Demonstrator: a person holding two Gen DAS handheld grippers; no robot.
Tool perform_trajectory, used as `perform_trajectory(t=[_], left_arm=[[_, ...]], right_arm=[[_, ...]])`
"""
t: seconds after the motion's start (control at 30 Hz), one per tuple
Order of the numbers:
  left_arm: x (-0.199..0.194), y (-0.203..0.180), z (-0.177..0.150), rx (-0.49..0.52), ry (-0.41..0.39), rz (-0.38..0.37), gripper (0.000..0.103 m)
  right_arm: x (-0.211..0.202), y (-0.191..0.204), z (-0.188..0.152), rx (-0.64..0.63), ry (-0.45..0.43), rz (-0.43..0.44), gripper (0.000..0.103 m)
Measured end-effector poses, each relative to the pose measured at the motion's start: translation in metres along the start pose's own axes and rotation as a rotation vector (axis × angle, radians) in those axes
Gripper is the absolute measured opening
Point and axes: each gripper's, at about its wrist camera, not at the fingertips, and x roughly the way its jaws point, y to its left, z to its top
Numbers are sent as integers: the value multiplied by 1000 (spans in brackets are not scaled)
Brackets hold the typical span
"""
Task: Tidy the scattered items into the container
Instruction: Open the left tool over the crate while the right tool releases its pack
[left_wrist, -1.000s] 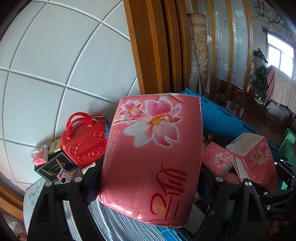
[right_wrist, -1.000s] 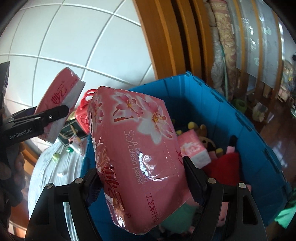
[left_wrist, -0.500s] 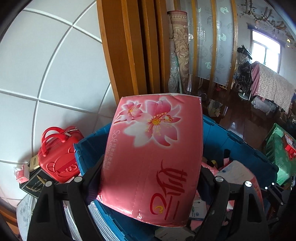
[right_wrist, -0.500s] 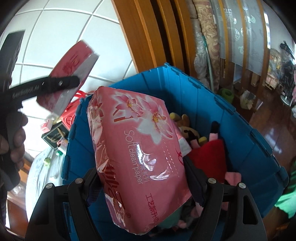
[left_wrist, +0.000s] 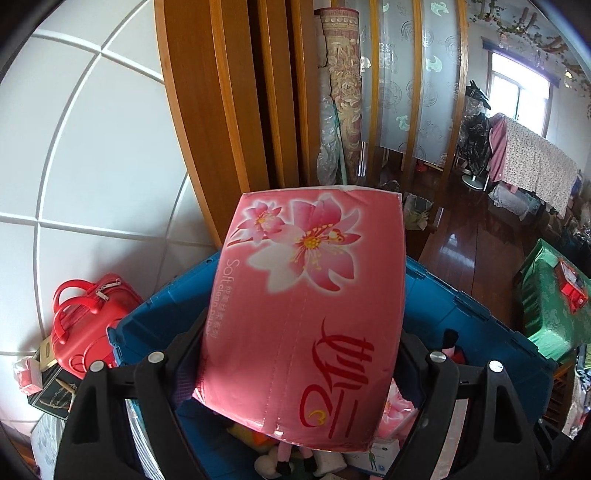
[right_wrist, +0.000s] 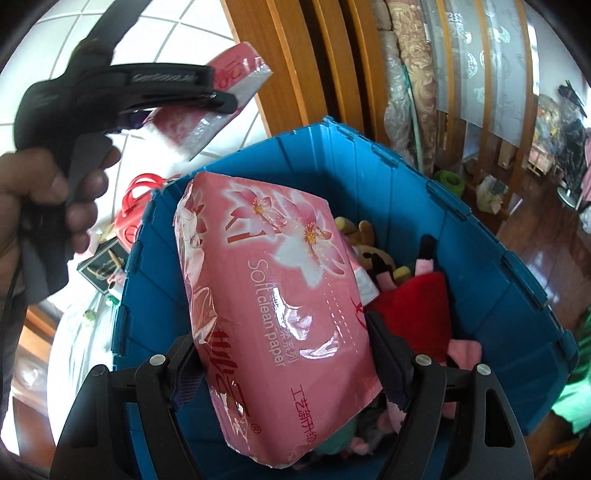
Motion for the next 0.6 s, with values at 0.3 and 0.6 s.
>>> perform_trajectory(t=[0.3, 0.6], left_arm=[[11, -1, 10, 11, 59, -30, 89], [-2, 10, 7, -18, 29, 16, 102]], right_arm=[[3, -2, 2, 10, -8, -2, 85], [-2, 0, 8, -7, -34, -12, 103]])
